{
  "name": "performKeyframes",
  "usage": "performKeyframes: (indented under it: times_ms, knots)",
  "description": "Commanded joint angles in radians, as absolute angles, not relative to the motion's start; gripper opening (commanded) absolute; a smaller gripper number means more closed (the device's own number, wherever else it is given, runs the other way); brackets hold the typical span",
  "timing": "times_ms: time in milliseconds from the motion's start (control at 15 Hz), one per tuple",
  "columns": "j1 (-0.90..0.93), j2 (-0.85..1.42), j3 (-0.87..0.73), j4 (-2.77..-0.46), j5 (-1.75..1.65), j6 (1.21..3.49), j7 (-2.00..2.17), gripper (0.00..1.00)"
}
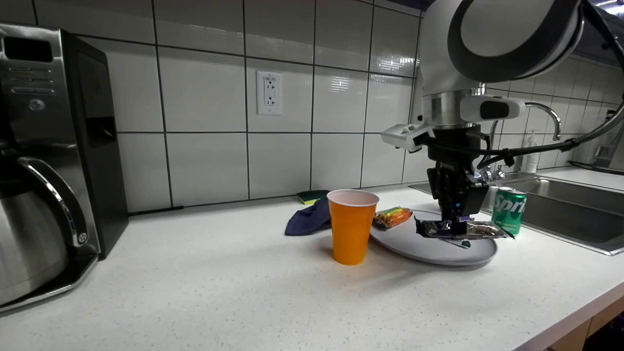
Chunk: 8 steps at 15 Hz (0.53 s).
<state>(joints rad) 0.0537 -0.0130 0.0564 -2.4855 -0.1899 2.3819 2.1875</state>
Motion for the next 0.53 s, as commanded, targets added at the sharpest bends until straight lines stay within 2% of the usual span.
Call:
performKeyframes:
  times_ms: [0, 467]
  knots:
    - [0.033, 0.062, 0.032, -2.420, -0.190, 2.404, 2.151, 0.08]
    - [0.035, 0.137, -0.011, -2.380, -0.165, 2.448, 2.081, 0.08]
